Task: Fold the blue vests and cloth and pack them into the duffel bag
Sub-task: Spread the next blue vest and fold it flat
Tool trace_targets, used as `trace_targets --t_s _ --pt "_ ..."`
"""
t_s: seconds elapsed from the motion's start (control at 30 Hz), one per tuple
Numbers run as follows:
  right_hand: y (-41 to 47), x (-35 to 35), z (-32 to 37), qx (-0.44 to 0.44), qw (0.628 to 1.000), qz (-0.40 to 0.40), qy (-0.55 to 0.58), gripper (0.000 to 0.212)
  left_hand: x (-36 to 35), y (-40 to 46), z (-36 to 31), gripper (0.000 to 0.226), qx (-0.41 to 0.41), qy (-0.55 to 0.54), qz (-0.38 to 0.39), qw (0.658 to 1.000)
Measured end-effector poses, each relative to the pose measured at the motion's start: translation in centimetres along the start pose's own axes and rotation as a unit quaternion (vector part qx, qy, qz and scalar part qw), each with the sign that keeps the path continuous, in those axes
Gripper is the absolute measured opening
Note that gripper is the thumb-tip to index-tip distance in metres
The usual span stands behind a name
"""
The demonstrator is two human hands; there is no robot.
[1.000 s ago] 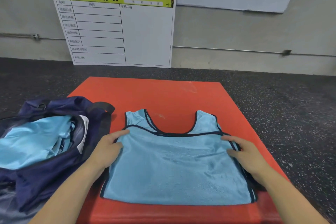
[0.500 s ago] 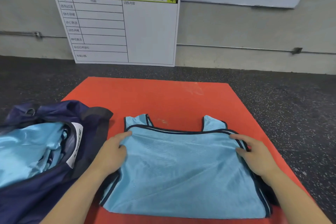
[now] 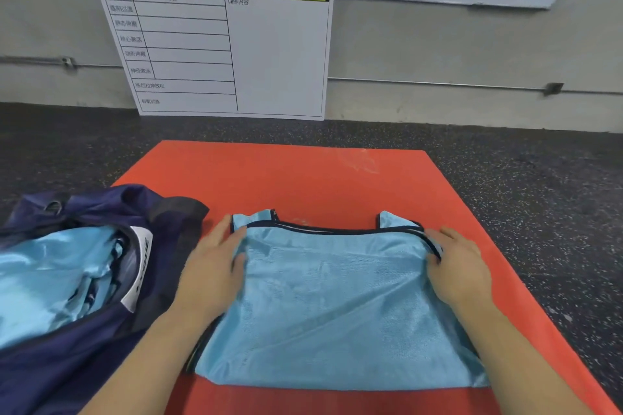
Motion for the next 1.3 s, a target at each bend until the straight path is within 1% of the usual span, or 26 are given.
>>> trace_targets --t_s 0.03,0.07,0.13,0.17,0.23,0.27,0.3,0.33,0.43,0.5,0.57,0.63,0.7,0.73,0.83,0.87,0.9,0.93,1.0,1.07,1.1,1.2,1.23,1.27,1.3 --pt "-0.2 0.0 1.6 0.029 0.999 -0.026 -0.027 0.043 -0.1 -0.3 -1.9 0.043 -0.045 0.049 -0.024 0.997" --pt "-0.5 -0.4 3.9 0.073 0.996 -0.038 -0.024 0.042 -0.8 -0.8 -4.1 0.044 -0.088 0.078 -0.022 0.993" --pt "-2.4 -2.4 9.3 0.167 0.986 -0.017 0.015 0.040 -3.8 -2.7 -8.3 0.046 -0.157 0.089 0.010 0.983" --pt "-3.8 -3.8 12.0 0.214 0.977 0.007 0.023 0.043 -5.4 -3.6 -9.8 0.048 -0.169 0.079 0.032 0.982" --pt "-6.8 -7.1 15.7 0.277 0.958 0.079 -0.008 0.058 -8.4 -5.1 -10.6 0.054 -0.150 0.078 0.084 0.982" --pt "-7.8 -8.2 16.1 0.278 0.954 0.115 -0.023 0.064 -9.2 -5.4 -9.9 0.059 -0.127 0.094 0.104 0.982" --pt "-8.0 -8.8 15.4 0.258 0.955 0.143 -0.034 0.064 -9.5 -5.4 -8.9 0.064 -0.100 0.101 0.121 0.982" --pt "-7.7 -8.7 14.3 0.232 0.960 0.154 -0.037 0.061 -9.4 -5.4 -7.8 0.071 -0.073 0.098 0.137 0.983" --pt "-5.7 -7.9 9.1 0.154 0.973 0.158 -0.065 0.060 -7.7 -4.9 -4.2 0.085 -0.037 0.124 0.134 0.983" --pt "-4.6 -6.9 4.8 0.095 0.977 0.166 -0.092 0.063 -6.3 -4.6 -1.6 0.085 -0.007 0.143 0.124 0.982" --pt "-4.0 -5.7 1.4 0.047 0.978 0.163 -0.120 0.064 -4.9 -4.5 0.6 0.079 0.034 0.156 0.118 0.980" --pt "-3.9 -5.0 -0.2 0.020 0.977 0.154 -0.145 0.064 -4.1 -4.6 2.1 0.072 0.073 0.143 0.122 0.979" --pt "-4.3 -4.5 1.3 0.035 0.979 0.126 -0.156 0.065 -3.2 -4.8 1.2 0.071 0.055 0.168 0.095 0.980" --pt "-4.8 -4.7 3.3 0.070 0.979 0.114 -0.153 0.065 -3.4 -5.0 -0.2 0.071 0.025 0.180 0.087 0.980" --pt "-8.6 -6.4 11.3 0.216 0.968 0.105 -0.070 0.066 -7.0 -7.1 -6.0 0.063 -0.094 0.127 0.128 0.979" --pt "-10.1 -7.2 13.5 0.258 0.957 0.121 -0.050 0.067 -8.1 -7.8 -7.2 0.062 -0.112 0.114 0.146 0.976" --pt "-11.3 -7.9 14.7 0.277 0.949 0.144 -0.044 0.071 -8.5 -8.2 -7.5 0.063 -0.105 0.108 0.162 0.975" --pt "-11.8 -8.3 14.7 0.271 0.946 0.172 -0.044 0.075 -8.5 -8.1 -7.1 0.068 -0.090 0.103 0.161 0.977" --pt "-11.0 -7.8 12.7 0.236 0.955 0.169 -0.053 0.075 -7.4 -7.2 -4.7 0.082 -0.048 0.110 0.144 0.982" --pt "-9.0 -7.2 8.6 0.173 0.968 0.164 -0.072 0.078 -6.2 -6.2 -2.1 0.091 -0.014 0.135 0.133 0.982" --pt "-7.9 -6.6 6.2 0.133 0.974 0.162 -0.087 0.076 -5.6 -5.8 -1.2 0.093 -0.003 0.142 0.126 0.982" --pt "-5.8 -4.5 1.0 0.033 0.980 0.145 -0.132 0.066 -4.5 -5.3 0.6 0.096 0.046 0.155 0.113 0.980" --pt "-5.6 -4.1 0.4 0.019 0.980 0.138 -0.141 0.065 -4.3 -5.3 0.5 0.095 0.053 0.163 0.107 0.979" --pt "-5.6 -4.0 0.8 0.020 0.980 0.134 -0.145 0.066 -4.2 -5.3 -0.2 0.091 0.043 0.175 0.098 0.979" --pt "-5.8 -4.2 1.9 0.039 0.979 0.137 -0.144 0.069 -4.3 -5.3 -1.5 0.084 0.020 0.178 0.091 0.980"
Point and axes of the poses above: each hand's wrist, its own y-axis towards the middle knuckle, its own x-axis out of the back of the hand, z = x × y, the point moved 8 cm from there along y, towards the middle knuckle, and after that the axes turned 2 degrees about -y, right-handed, at the moved point
